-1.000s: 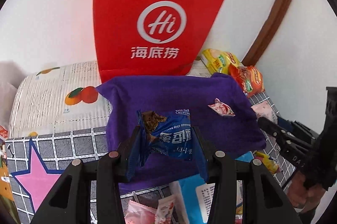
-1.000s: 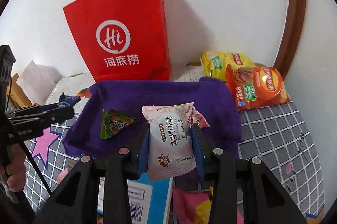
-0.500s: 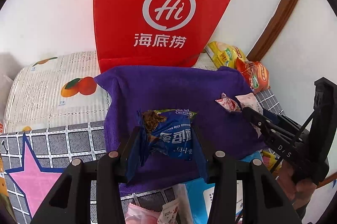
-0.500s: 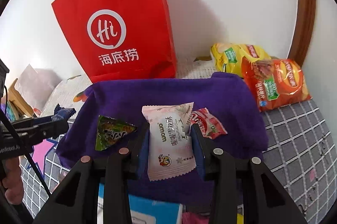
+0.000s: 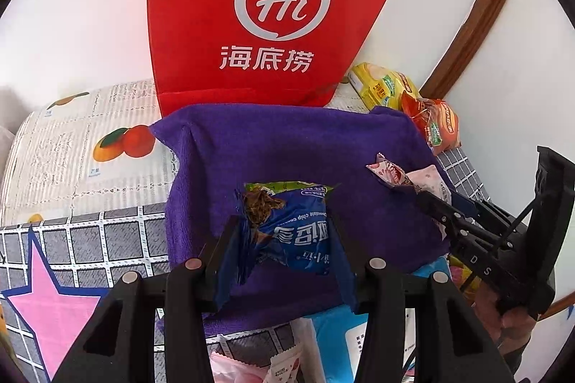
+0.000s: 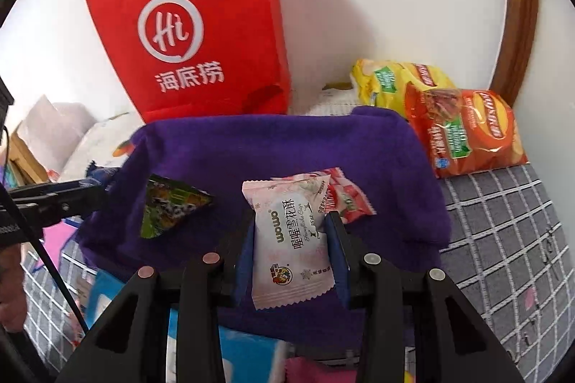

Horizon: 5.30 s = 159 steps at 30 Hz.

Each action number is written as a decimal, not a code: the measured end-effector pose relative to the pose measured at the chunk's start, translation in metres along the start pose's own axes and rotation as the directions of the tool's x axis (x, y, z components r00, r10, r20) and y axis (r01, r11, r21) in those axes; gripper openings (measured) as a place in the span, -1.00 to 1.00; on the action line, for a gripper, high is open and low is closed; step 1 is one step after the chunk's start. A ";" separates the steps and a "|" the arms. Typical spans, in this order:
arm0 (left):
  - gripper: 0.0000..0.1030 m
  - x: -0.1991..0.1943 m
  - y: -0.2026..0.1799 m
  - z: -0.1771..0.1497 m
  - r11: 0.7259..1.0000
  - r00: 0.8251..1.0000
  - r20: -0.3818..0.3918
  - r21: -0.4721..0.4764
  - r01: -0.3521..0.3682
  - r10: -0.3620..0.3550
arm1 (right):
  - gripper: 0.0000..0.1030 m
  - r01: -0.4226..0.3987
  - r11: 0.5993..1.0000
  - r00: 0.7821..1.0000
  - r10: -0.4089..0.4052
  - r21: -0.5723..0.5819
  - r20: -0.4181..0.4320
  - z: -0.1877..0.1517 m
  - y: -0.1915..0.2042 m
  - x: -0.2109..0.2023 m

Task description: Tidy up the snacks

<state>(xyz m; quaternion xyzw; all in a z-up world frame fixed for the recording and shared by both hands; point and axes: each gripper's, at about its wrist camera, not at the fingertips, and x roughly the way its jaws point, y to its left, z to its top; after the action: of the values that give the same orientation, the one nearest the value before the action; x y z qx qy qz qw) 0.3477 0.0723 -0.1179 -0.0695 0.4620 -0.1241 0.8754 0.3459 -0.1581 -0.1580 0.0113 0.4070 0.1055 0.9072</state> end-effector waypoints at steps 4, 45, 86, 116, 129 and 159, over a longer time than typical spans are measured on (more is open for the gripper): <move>-0.11 0.001 0.000 0.000 1.000 1.000 -0.004 -0.002 -0.001 0.001 | -0.26 0.010 1.000 1.000 -0.009 0.025 -0.015 0.000 -0.008 0.003; -0.09 0.017 -0.001 0.002 1.000 0.999 -0.053 -0.001 -0.014 0.014 | 0.12 0.053 0.998 0.997 -0.052 0.020 -0.055 -0.003 -0.010 0.014; 0.38 -0.011 -0.012 0.003 0.999 0.999 -0.030 0.000 0.044 -0.044 | 0.11 0.097 0.992 0.994 -0.092 0.084 -0.067 -0.027 -0.010 -0.049; 0.38 -0.120 -0.063 -0.059 0.990 0.993 0.057 0.104 0.097 -0.103 | 0.12 0.120 0.980 0.993 -0.114 0.160 -0.043 -0.077 0.001 -0.159; 0.38 -0.147 -0.007 -0.110 0.999 0.997 0.076 -0.036 -0.013 0.016 | 0.15 0.147 0.980 0.989 -0.148 0.133 -0.003 -0.093 0.009 -0.187; 0.38 -0.120 0.027 -0.137 0.984 0.994 -0.014 -0.136 -0.111 0.110 | 0.28 0.151 0.987 0.983 -0.144 0.055 -0.111 -0.100 -0.037 -0.095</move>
<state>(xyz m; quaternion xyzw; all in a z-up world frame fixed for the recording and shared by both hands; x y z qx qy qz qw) 0.1734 0.1307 -0.1069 -0.1032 0.4756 -0.0437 0.8725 0.2170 -0.2203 -0.1588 0.0043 0.4577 0.0255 0.8888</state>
